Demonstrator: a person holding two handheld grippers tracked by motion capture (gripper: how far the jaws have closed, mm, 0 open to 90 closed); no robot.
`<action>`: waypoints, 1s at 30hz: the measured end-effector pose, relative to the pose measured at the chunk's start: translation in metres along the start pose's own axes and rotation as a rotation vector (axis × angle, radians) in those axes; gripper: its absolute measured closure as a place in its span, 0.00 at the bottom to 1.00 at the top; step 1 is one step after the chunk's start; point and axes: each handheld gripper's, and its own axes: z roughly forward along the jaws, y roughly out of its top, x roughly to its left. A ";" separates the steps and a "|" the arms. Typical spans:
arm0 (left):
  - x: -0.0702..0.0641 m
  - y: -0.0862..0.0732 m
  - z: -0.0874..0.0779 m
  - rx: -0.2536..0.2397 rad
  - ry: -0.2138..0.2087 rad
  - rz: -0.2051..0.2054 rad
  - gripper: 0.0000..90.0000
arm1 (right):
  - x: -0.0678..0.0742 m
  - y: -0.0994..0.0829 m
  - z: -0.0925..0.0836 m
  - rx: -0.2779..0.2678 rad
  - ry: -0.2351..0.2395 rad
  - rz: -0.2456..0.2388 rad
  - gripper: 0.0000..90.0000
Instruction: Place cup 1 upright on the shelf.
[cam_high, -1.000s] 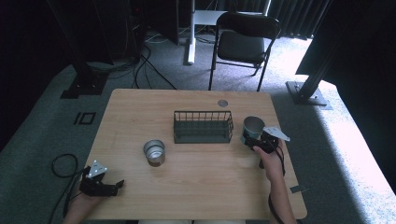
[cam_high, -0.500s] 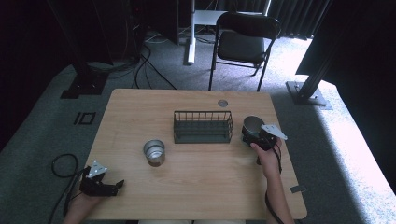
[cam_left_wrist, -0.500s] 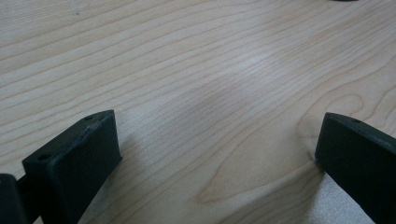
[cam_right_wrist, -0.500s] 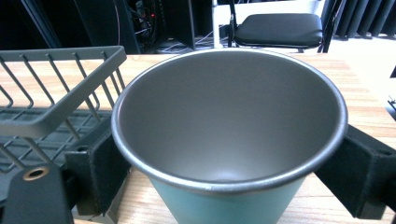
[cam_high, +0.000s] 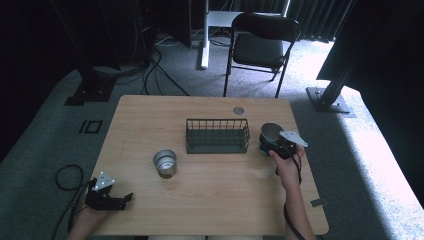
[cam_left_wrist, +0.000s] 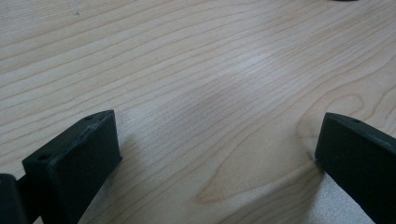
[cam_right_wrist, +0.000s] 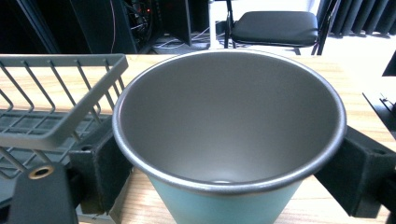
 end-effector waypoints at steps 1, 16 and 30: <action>0.000 0.000 0.000 0.000 0.000 0.000 0.01 | 0.000 0.002 -0.001 0.001 0.004 -0.001 0.14; 0.000 0.000 0.000 0.000 0.000 0.000 0.01 | 0.002 0.028 -0.014 -0.034 0.004 -0.001 0.14; 0.000 0.000 0.000 0.000 0.000 0.000 0.00 | 0.014 0.059 -0.022 -0.082 0.027 -0.025 0.14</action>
